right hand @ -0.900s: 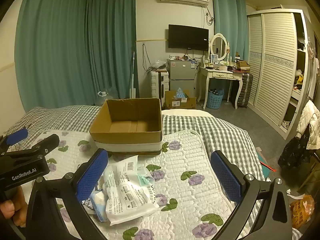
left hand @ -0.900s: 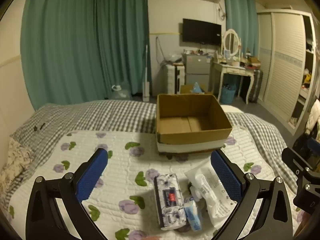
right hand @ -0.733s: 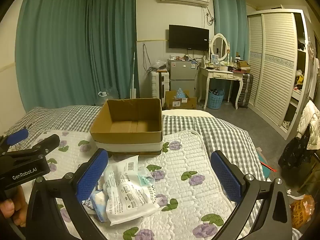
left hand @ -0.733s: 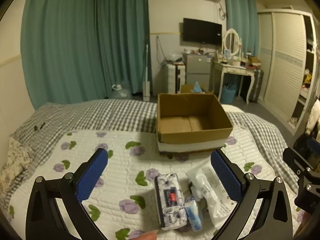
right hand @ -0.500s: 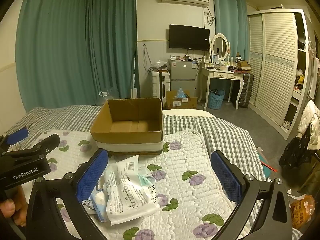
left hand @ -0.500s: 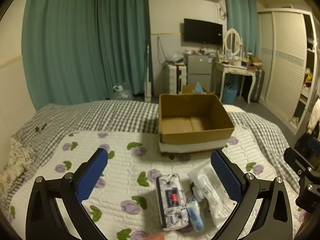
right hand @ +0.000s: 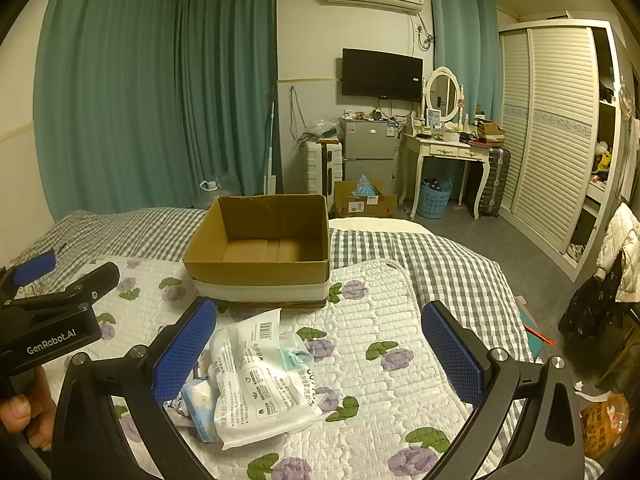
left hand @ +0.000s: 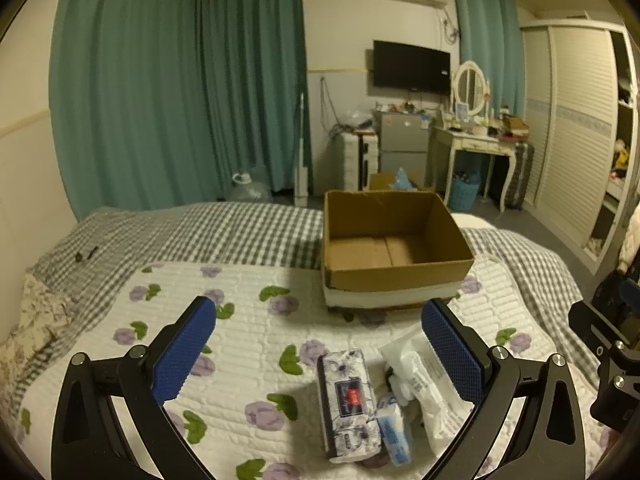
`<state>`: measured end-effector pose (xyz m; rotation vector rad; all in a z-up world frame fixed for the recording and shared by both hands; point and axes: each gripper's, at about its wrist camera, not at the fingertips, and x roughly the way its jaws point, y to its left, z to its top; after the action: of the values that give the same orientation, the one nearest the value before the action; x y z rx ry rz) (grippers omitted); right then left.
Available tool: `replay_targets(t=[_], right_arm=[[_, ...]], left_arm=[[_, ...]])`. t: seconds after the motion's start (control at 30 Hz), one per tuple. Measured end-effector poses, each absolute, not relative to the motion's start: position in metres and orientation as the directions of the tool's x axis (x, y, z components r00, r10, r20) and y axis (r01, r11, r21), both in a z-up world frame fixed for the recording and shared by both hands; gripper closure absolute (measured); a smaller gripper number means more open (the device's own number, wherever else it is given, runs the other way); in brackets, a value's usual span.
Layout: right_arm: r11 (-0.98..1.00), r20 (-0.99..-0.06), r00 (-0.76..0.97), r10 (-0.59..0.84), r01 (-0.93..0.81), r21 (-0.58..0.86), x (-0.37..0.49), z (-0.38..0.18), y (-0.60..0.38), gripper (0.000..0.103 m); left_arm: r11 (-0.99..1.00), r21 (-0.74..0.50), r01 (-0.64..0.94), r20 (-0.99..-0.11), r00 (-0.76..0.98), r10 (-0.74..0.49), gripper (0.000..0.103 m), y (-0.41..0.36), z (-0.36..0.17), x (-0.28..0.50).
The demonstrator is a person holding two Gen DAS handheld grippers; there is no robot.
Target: Organize soft objects
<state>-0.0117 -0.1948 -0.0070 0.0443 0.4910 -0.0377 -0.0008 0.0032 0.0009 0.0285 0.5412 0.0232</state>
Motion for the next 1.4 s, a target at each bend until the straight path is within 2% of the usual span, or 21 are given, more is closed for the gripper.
replay_targets(t=[1.4], right_arm=[[0.999,-0.470,0.883,-0.021,0.040,0.030,-0.0112,-0.0108,-0.1875,0.000]], left_arm=[[1.000,0.024,-0.019,-0.513,0.858,0.028,0.000,0.0048,-0.0007,-0.0008]])
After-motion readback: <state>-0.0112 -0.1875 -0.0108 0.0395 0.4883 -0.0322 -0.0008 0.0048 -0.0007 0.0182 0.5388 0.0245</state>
